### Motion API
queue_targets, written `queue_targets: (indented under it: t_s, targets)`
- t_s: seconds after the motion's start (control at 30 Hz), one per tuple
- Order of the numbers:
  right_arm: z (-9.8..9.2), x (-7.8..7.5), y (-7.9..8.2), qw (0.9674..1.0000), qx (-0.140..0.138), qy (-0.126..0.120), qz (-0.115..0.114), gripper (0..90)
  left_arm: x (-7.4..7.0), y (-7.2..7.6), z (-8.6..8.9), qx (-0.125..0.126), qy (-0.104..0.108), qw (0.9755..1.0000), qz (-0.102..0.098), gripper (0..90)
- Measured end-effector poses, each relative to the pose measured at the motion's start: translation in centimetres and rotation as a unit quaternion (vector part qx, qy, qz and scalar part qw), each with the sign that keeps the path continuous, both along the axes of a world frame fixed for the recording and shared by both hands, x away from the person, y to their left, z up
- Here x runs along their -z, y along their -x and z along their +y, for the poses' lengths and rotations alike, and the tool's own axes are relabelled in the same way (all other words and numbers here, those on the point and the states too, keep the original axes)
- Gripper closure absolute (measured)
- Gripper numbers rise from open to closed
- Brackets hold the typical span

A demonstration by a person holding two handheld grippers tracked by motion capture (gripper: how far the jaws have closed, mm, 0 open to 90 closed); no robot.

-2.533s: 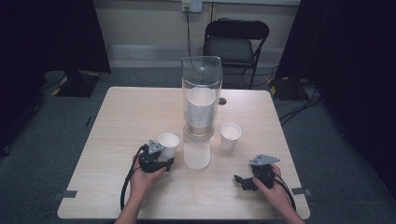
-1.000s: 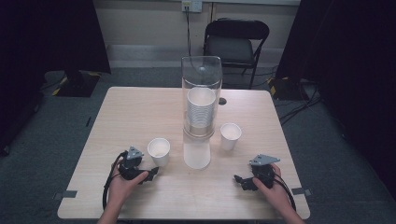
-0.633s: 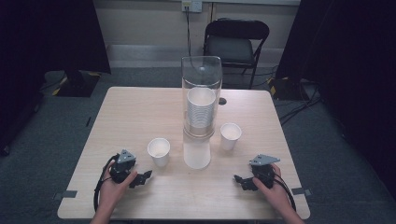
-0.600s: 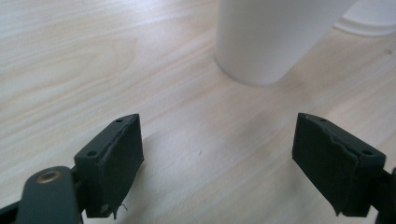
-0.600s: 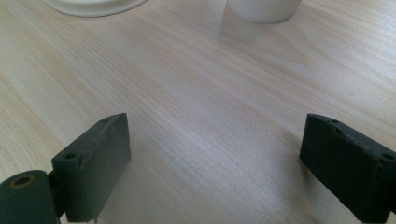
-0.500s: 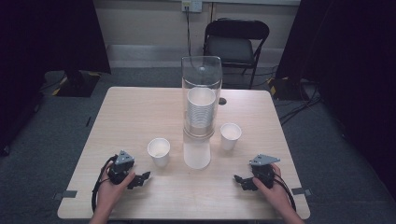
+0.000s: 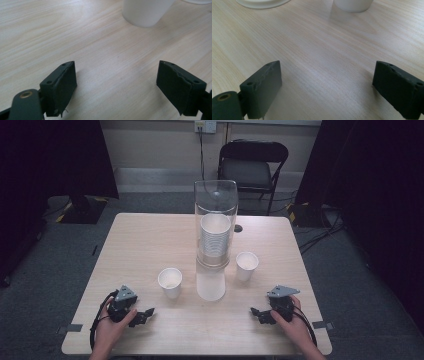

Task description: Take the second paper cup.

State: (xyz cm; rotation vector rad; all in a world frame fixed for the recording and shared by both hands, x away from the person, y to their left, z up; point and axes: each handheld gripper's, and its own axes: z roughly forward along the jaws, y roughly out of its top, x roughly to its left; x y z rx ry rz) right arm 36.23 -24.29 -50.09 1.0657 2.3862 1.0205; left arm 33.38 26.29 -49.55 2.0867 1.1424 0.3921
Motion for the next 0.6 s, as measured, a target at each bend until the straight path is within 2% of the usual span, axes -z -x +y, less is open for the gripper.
queue_targets:
  t_s: [0.1, 0.2, 0.23, 0.33, 0.6]
  targets:
    - [0.00, 0.00, 0.00, 1.0000, 0.000, 0.000, 0.000, 8.0, 0.13, 0.21, 0.18, -0.001, -0.002, 1.0000, -0.007, 16.1]
    - [0.00, 0.00, 0.00, 1.0000, 0.000, 0.000, 0.000, 8.0, 0.27, 0.37, 0.27, 0.012, -0.013, 0.9997, -0.016, 16.0]
    - [0.00, 0.00, 0.00, 1.0000, 0.000, 0.000, 0.000, 8.0, 0.40, 0.52, 0.20, 0.020, -0.023, 0.9992, -0.025, 16.0]
    - [0.00, 0.00, 0.00, 1.0000, 0.000, 0.000, 0.000, 8.0, 0.60, 0.64, 0.29, 0.020, -0.019, 0.9990, -0.035, 14.9]
    - [-0.01, 0.00, 0.00, 1.0000, 0.000, 0.000, 0.000, 8.0, 0.62, 0.64, 0.30, 0.021, -0.018, 0.9991, -0.033, 14.1]
